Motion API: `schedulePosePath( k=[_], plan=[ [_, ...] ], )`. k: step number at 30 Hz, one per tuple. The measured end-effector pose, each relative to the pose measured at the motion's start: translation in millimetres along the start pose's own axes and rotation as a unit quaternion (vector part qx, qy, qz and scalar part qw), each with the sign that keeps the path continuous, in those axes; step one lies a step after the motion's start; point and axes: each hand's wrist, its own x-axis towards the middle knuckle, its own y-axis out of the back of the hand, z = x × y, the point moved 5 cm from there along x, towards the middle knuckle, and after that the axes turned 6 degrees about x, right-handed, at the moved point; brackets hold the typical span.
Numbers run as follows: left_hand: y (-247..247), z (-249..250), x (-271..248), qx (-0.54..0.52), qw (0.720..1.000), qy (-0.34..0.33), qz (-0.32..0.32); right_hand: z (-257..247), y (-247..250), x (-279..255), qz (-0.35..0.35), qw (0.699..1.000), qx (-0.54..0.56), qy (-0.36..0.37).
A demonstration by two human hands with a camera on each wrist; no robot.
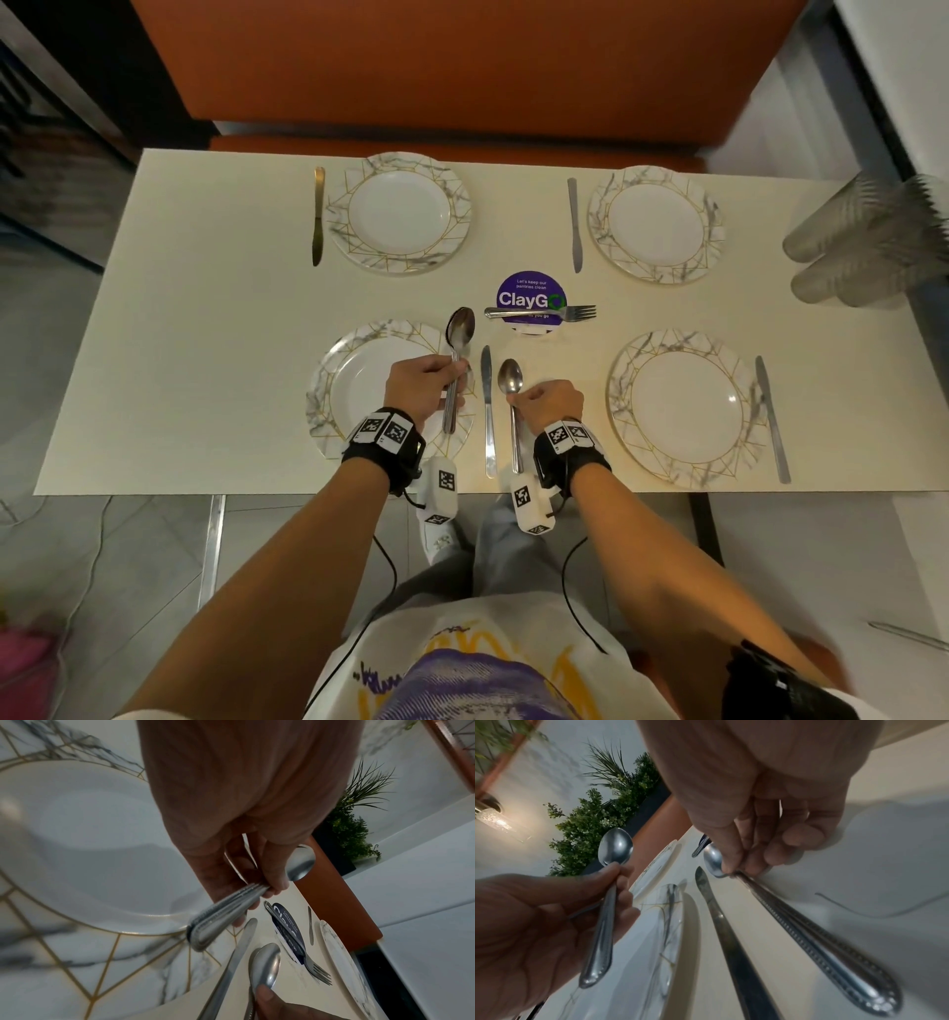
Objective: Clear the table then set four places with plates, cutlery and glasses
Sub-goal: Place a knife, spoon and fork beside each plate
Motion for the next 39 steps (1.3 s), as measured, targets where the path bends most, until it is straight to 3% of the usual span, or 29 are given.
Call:
schedulePosePath(
  k=[4, 9, 17, 26, 39],
  plan=[
    [0, -1, 0, -0.003, 1.0, 0.004, 0.008, 0, 5, -5, 0.009, 1.0, 0.023, 0.016],
    [-5, 3, 0, -0.001, 1.0, 0.004, 0.003, -15, 13, -10, 0.017, 0.994, 0.054, 0.09],
    [-52, 19, -9, 0.027, 0.998, -0.035, -0.047, -37, 35, -8, -0.016, 0.981, 0.12, 0.151],
    [-150, 54, -22, 0.055, 0.992, -0.066, -0.097, -3, 117, 14, -0.027, 0.969, 0.21, 0.125],
    [-337, 61, -34, 0.012, 0.994, -0.041, -0.096, 110, 281, 82, 0.007, 0.97, 0.239, 0.052]
  ],
)
